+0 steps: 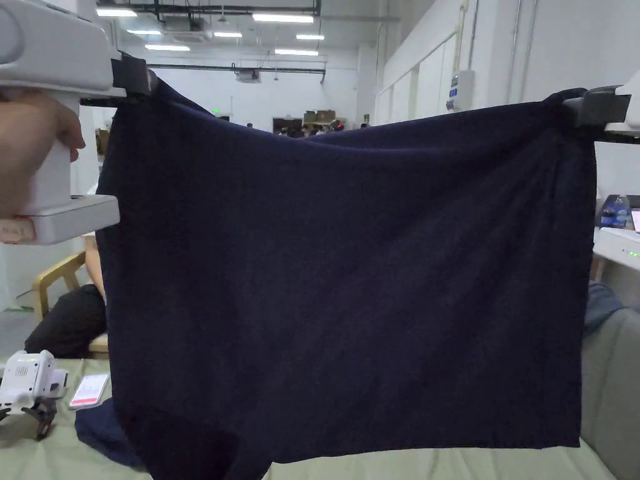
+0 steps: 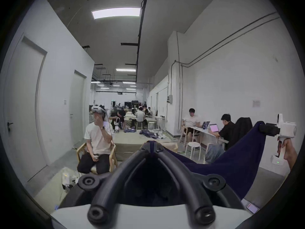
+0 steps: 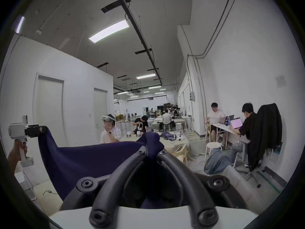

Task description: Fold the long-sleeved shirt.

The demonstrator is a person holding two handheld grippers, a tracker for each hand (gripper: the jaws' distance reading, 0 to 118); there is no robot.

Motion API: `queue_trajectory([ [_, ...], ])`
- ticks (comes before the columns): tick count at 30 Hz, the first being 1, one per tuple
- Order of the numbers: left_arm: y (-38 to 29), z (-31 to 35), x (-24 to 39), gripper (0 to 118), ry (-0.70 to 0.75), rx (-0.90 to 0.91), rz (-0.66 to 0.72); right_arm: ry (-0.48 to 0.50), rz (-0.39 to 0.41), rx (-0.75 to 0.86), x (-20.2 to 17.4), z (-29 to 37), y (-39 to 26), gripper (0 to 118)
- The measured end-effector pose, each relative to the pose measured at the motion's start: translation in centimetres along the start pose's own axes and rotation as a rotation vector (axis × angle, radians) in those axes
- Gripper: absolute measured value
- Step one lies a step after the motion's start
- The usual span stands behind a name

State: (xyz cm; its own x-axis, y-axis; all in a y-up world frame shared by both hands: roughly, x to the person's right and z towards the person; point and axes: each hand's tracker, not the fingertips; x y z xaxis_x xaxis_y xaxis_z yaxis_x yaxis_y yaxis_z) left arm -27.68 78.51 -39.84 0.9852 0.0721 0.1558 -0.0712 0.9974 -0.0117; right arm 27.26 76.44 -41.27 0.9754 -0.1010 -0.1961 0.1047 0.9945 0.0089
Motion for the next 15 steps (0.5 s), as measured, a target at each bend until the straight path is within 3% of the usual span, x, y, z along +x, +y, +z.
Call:
queue_trajectory([
  [15,6.0,-14.8,0.8,5,0.131,0.058,-0.054,-0.123,0.039,0.076,-0.3,-12.6,4.8,5],
])
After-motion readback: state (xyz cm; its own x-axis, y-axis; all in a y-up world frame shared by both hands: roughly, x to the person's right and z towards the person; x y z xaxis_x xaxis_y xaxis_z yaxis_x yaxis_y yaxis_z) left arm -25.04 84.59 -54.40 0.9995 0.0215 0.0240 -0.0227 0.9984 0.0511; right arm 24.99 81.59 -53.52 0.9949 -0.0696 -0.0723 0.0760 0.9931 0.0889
